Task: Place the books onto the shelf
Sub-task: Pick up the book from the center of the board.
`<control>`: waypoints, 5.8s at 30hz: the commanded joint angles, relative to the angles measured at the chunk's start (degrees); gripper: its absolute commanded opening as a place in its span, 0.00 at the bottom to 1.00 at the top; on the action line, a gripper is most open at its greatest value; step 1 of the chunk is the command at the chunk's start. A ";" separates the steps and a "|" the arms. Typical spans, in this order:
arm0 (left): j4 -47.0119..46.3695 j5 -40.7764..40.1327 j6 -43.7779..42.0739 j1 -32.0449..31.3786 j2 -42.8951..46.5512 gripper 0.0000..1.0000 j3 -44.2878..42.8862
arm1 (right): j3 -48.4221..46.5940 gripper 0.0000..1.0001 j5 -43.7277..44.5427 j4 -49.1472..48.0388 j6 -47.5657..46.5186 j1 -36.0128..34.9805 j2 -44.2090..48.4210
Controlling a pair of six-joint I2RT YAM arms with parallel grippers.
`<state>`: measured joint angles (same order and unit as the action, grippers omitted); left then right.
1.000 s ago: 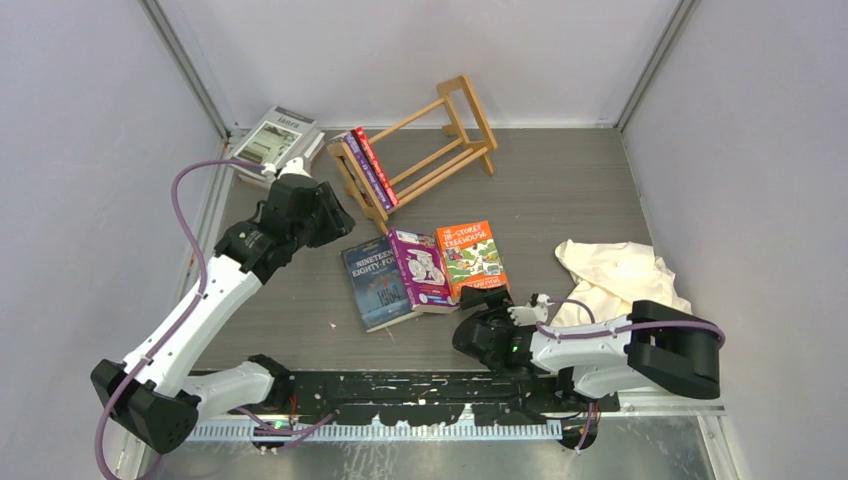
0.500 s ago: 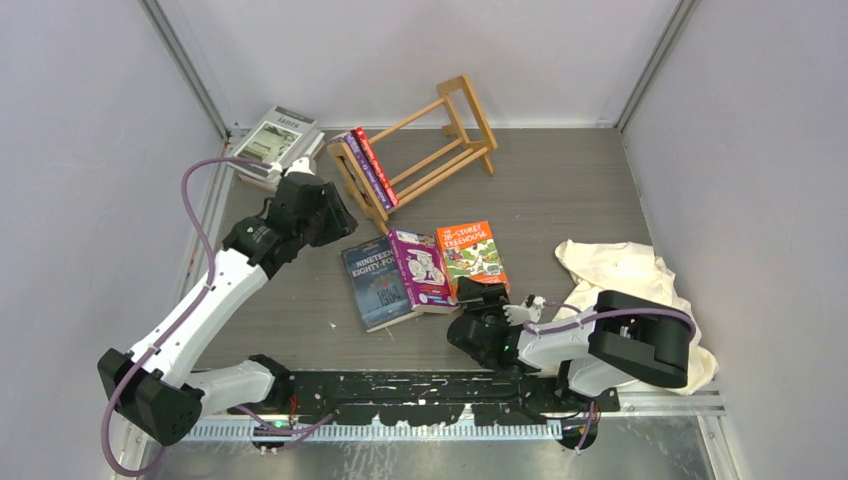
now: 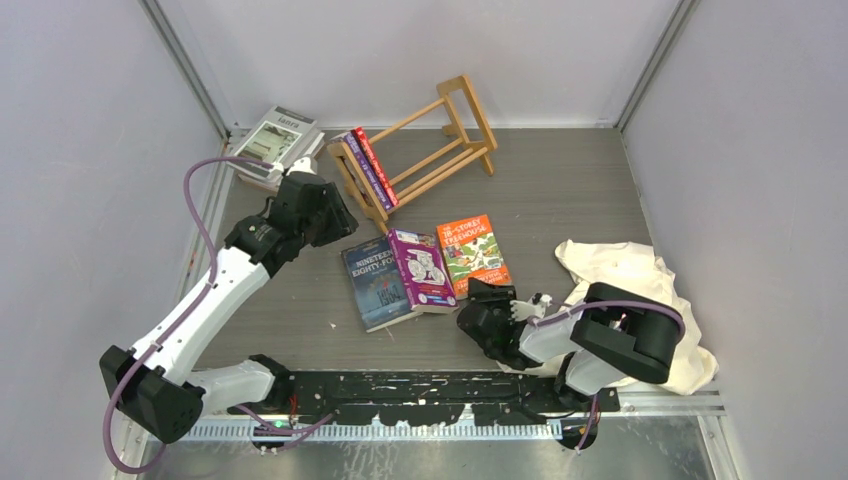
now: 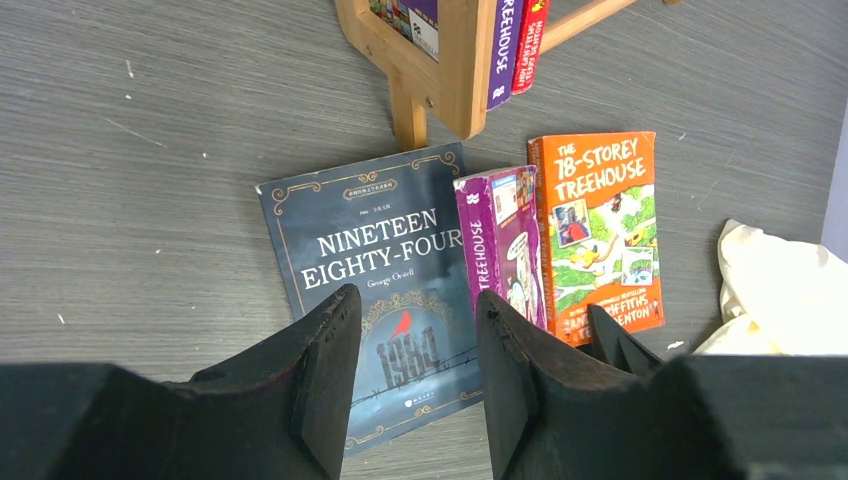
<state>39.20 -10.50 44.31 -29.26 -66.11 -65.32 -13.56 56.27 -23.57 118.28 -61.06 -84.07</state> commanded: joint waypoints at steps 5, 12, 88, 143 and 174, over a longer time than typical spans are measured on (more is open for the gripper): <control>-2.05 -1.36 0.06 -0.23 1.63 0.47 -2.71 | 2.10 0.15 -3.21 2.25 8.01 0.38 3.52; -1.59 -1.36 0.93 -0.41 3.46 0.48 -2.54 | -1.23 0.01 -0.36 19.91 2.40 0.41 21.70; -7.36 3.46 8.66 -5.51 -3.82 0.73 -9.41 | -24.49 0.01 -28.94 -1.04 -17.77 3.57 27.03; -6.95 -12.05 2.20 -5.04 -6.39 0.00 -18.83 | -23.62 0.59 -45.79 -22.07 -10.92 9.26 8.71; -3.14 -11.33 -4.76 -4.90 -15.37 0.00 -32.81 | -57.12 0.62 -44.74 42.10 -65.21 12.09 13.52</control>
<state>39.46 -22.09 40.18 -34.35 -82.15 -93.91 -63.66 7.25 9.19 65.84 -48.62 -71.83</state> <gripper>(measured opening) 0.294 0.622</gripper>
